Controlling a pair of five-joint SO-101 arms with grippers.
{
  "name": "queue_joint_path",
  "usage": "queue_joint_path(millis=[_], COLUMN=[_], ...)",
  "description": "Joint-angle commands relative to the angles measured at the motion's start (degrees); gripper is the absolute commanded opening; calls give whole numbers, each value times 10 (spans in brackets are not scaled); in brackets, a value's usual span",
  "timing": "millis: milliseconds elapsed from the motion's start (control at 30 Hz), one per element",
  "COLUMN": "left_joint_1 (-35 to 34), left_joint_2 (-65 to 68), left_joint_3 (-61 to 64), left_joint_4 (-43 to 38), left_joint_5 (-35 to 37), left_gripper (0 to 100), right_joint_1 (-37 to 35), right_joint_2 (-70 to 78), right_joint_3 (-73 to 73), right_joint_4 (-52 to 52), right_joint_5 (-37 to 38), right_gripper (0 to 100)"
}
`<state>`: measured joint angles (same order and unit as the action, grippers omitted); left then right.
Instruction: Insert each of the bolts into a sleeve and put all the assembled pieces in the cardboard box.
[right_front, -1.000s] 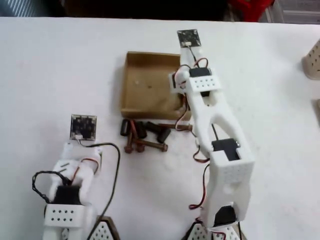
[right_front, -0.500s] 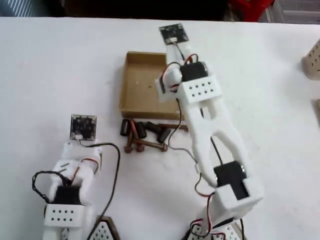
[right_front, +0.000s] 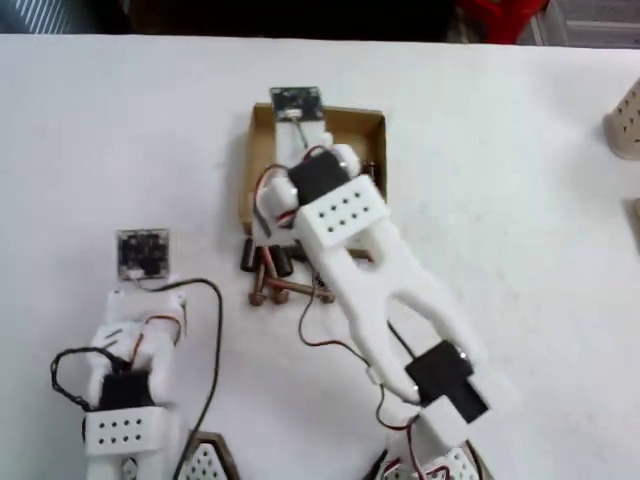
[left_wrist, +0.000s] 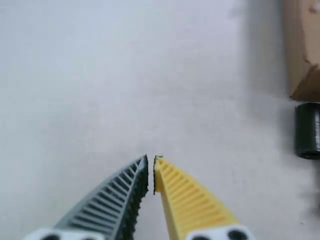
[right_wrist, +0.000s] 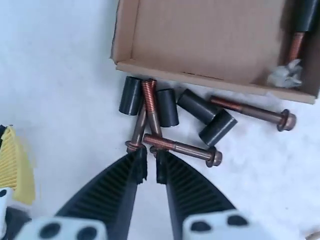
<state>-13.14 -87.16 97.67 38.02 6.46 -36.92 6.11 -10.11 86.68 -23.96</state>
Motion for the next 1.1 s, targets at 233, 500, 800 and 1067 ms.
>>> queue_joint_path(millis=[233,500,800,1067], left_joint_1=[-121,-121,-121,-121], left_joint_2=[-5,-5,-5,-5], left_joint_3=[-3,-3,-3,-3], left_joint_4=[-18,-19,-20,-20], left_joint_5=[-5,-5,-5,-5], left_gripper=[54,56,56,55], right_joint_1=[-55,-62,-60,-52], right_joint_2=[109,189,211,211], right_joint_3=[-25,-27,-26,-24], right_joint_4=[-91,-163,-205,-204], right_joint_5=[-38,-38,-33,-33], right_gripper=[17,18,19,114])
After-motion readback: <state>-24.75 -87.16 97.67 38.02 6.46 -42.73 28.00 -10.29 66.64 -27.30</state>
